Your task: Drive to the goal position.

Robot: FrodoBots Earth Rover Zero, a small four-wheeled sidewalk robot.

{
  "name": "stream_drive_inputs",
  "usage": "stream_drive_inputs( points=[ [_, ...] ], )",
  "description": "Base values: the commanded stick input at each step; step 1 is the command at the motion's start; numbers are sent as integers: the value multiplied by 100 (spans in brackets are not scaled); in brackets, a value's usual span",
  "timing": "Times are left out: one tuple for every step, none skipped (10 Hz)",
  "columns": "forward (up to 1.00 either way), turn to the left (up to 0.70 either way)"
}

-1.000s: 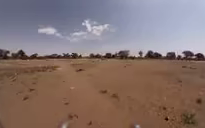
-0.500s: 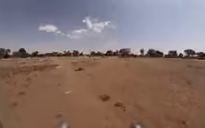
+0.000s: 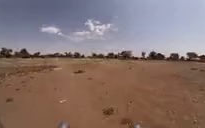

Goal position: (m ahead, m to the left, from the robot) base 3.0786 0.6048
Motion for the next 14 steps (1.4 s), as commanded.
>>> stream_drive_inputs(
  points=[
    [70,0],
    [70,0],
    [70,0],
    [70,0],
    [70,0],
    [70,0],
    [70,0],
    [70,0],
    [70,0],
    [70,0],
    [70,0],
    [70,0],
    [70,0],
    [70,0]
  ],
)
